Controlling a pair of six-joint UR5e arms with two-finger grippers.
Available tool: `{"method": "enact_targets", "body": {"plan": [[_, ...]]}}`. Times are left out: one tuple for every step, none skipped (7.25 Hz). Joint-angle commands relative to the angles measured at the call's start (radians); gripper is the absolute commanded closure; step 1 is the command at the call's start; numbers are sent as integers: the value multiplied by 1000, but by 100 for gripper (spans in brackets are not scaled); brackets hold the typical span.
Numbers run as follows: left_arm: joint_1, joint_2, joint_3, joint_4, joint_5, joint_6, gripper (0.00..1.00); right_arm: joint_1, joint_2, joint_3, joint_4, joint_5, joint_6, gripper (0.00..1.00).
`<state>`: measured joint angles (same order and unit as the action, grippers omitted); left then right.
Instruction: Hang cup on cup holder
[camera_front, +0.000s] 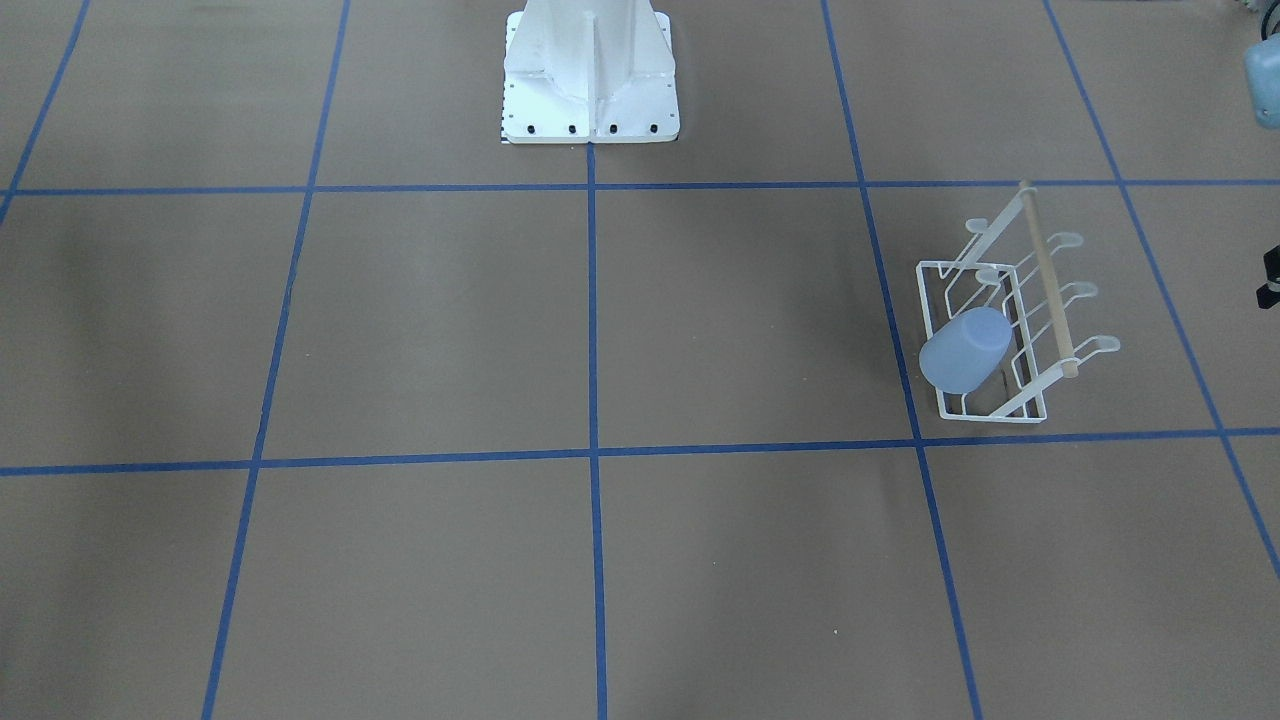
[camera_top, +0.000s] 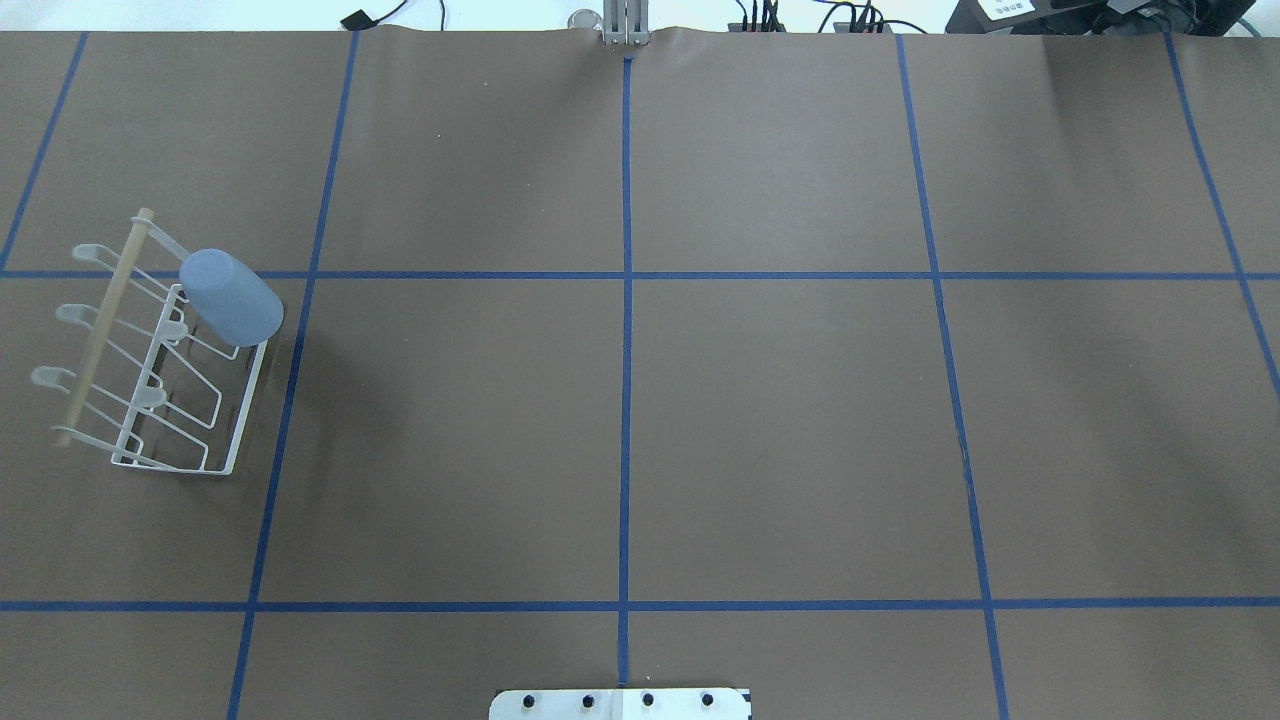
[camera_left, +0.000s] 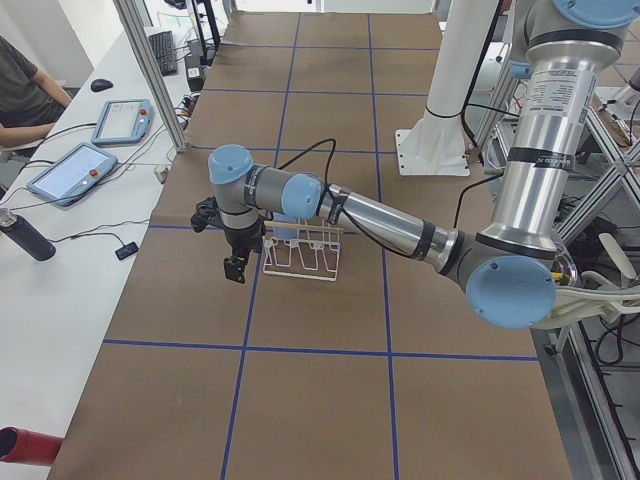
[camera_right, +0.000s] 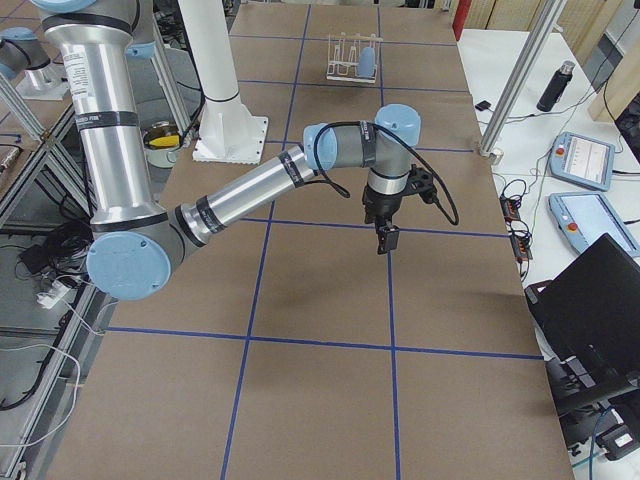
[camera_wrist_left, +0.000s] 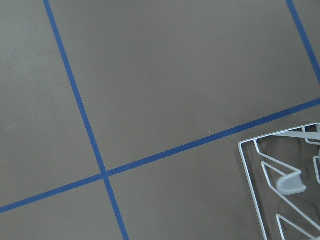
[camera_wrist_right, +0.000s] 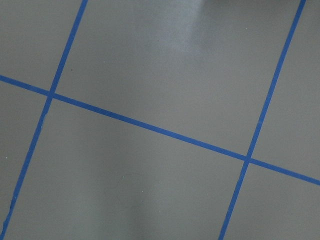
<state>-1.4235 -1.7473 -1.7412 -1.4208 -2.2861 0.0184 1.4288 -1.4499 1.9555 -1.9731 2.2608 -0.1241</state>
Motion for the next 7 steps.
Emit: {"method": "enact_targets", "body": {"plan": [[-32, 2, 14, -1, -103, -21, 2, -27, -20, -67, 71, 2, 1, 0], [-43, 2, 18, -9, -110, -9, 2, -27, -47, -104, 112, 3, -3, 0], [-52, 3, 5, -12, -104, -6, 2, -27, -50, -121, 144, 3, 6, 0], [-51, 3, -3, -12, -102, 1, 2, -25, -62, -113, 145, 9, 4, 0], [-51, 33, -35, -12, -99, 2, 2, -25, -73, -104, 145, 26, 1, 0], [-48, 46, -41, -13, -93, 2, 2, -25, -104, -106, 161, 26, 6, 0], [-45, 37, -44, -13, -37, 2, 2, -24, -112, -106, 189, 26, 11, 0]]}}
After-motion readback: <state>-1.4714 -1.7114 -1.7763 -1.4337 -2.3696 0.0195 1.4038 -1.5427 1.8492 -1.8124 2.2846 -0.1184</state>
